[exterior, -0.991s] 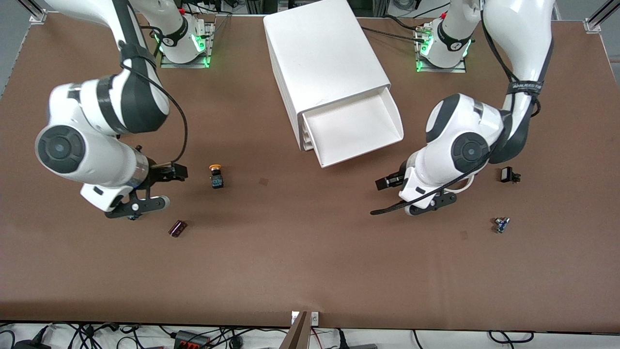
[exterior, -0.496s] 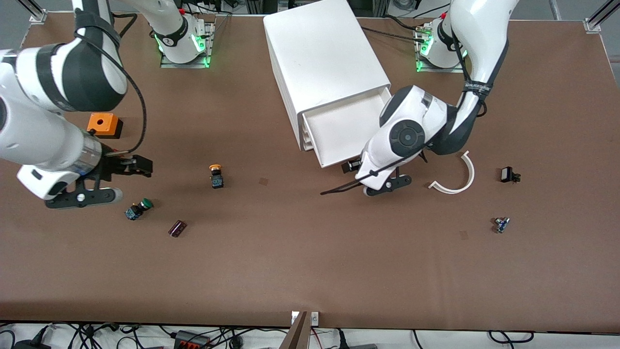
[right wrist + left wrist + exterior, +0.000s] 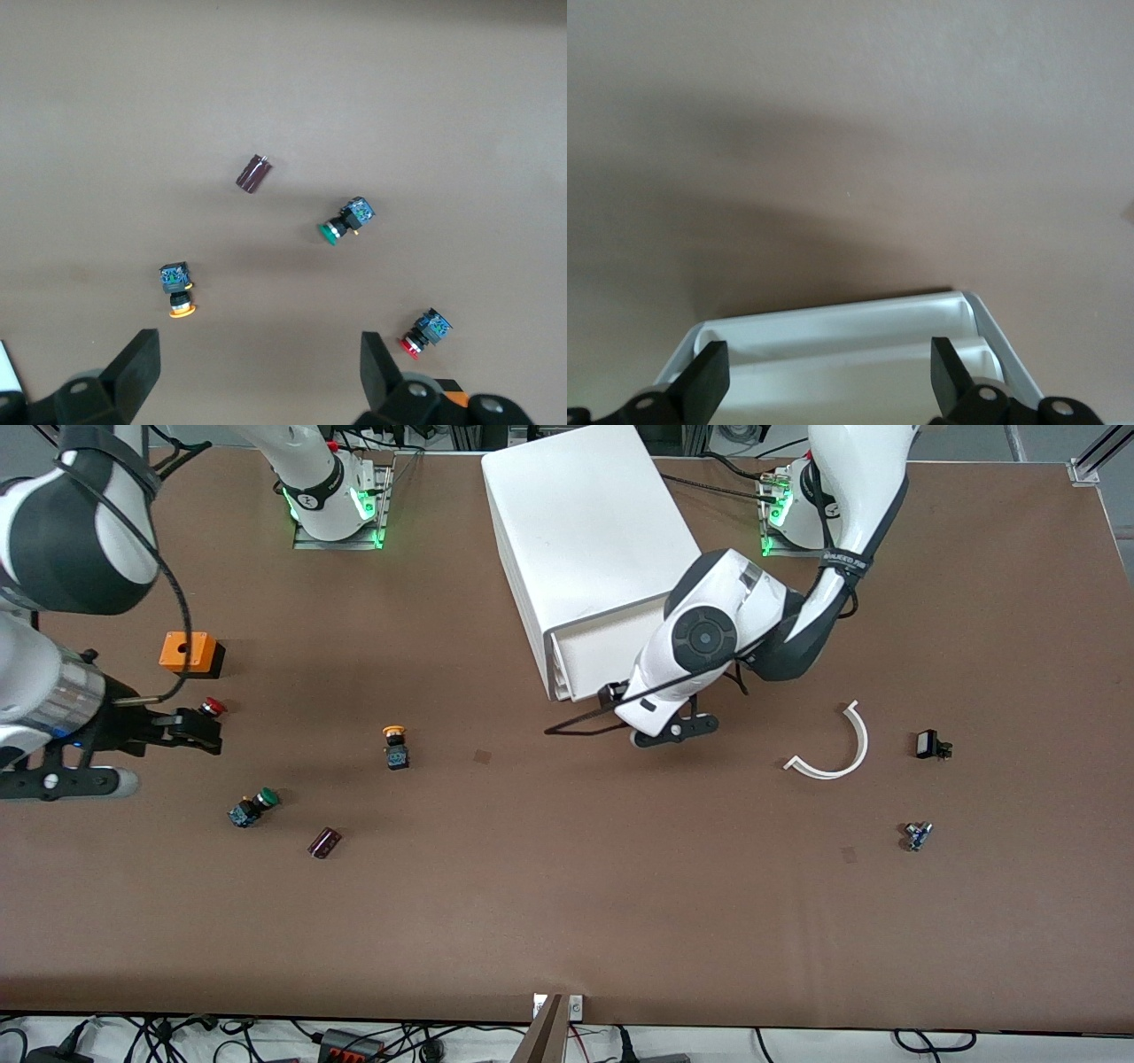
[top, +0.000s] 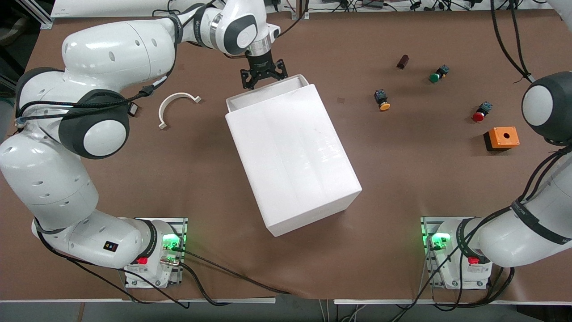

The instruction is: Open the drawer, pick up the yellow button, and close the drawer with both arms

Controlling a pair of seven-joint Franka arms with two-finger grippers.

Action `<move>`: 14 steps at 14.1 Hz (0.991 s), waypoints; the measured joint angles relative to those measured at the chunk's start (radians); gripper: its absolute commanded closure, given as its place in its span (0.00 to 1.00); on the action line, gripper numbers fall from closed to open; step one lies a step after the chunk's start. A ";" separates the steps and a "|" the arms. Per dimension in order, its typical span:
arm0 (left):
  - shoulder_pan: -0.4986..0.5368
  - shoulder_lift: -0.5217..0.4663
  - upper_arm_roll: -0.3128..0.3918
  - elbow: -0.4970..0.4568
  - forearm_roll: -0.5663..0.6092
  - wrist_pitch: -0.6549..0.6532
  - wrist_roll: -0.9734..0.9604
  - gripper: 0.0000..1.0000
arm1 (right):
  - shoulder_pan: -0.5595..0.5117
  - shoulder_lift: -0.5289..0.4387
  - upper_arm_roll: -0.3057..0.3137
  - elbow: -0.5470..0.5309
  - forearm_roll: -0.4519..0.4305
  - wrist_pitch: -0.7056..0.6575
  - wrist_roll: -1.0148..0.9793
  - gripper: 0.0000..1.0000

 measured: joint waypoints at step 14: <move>0.005 -0.062 -0.097 -0.096 -0.005 -0.061 -0.003 0.00 | -0.309 -0.196 0.241 -0.086 -0.078 -0.084 -0.004 0.00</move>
